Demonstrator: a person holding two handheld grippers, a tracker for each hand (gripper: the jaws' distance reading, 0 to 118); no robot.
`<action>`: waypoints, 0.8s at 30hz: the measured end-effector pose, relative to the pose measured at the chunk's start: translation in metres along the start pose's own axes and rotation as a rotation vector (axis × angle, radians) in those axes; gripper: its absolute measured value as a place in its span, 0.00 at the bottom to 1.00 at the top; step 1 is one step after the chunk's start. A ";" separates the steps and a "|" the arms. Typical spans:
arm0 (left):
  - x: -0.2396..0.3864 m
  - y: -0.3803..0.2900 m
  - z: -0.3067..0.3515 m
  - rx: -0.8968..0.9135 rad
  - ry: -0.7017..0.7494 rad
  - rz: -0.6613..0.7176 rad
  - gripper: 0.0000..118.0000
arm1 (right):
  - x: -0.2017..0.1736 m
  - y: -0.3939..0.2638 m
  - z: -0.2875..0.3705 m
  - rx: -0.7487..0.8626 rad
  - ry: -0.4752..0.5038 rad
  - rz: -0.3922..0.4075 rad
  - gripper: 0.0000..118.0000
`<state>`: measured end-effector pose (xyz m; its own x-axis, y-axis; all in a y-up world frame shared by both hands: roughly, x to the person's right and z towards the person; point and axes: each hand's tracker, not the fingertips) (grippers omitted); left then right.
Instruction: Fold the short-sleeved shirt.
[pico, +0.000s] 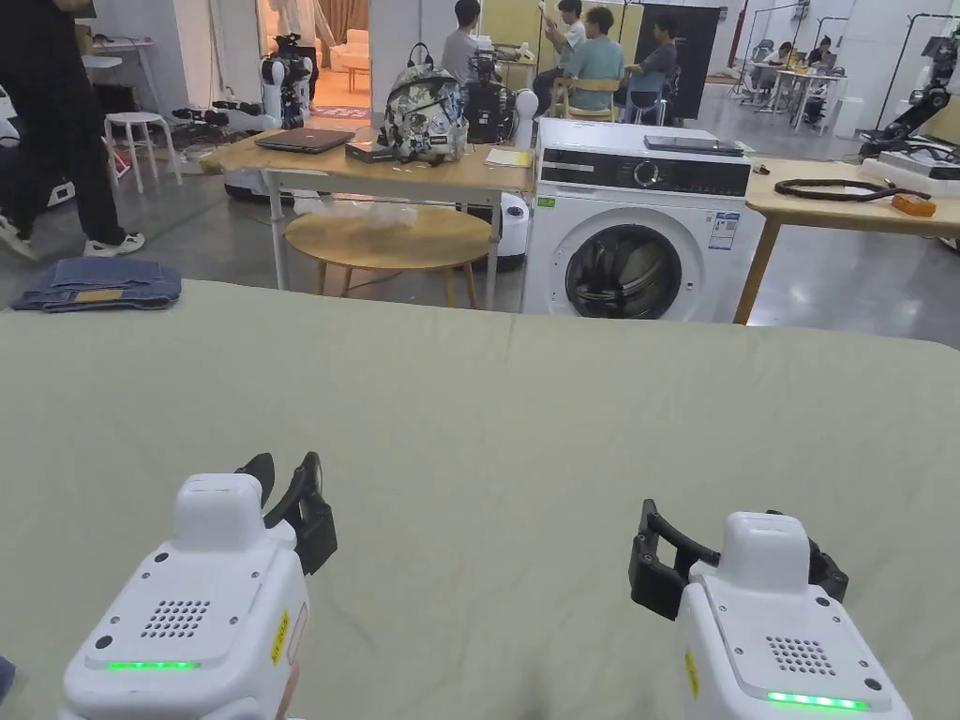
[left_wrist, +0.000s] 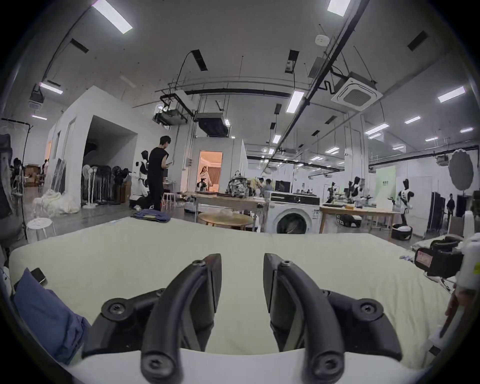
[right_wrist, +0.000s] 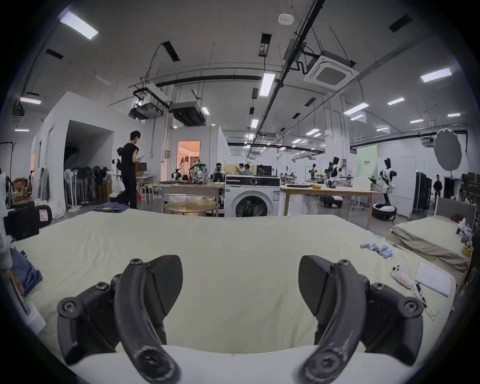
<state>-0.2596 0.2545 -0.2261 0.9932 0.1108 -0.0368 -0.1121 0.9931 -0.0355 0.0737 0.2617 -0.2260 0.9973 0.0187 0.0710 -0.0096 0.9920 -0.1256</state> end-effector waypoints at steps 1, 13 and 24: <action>0.000 -0.001 -0.001 -0.003 0.002 -0.001 0.25 | 0.000 0.000 0.000 0.004 -0.008 -0.002 0.80; 0.006 -0.001 -0.005 -0.030 0.048 -0.112 0.33 | 0.001 -0.004 -0.002 0.009 -0.005 0.018 0.80; -0.001 -0.002 -0.003 0.005 0.052 -0.061 0.33 | 0.009 0.003 -0.009 -0.072 0.016 -0.121 0.80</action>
<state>-0.2609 0.2520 -0.2289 0.9951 0.0478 -0.0869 -0.0509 0.9981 -0.0344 0.0832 0.2635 -0.2349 0.9919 -0.1035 0.0742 0.1158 0.9754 -0.1875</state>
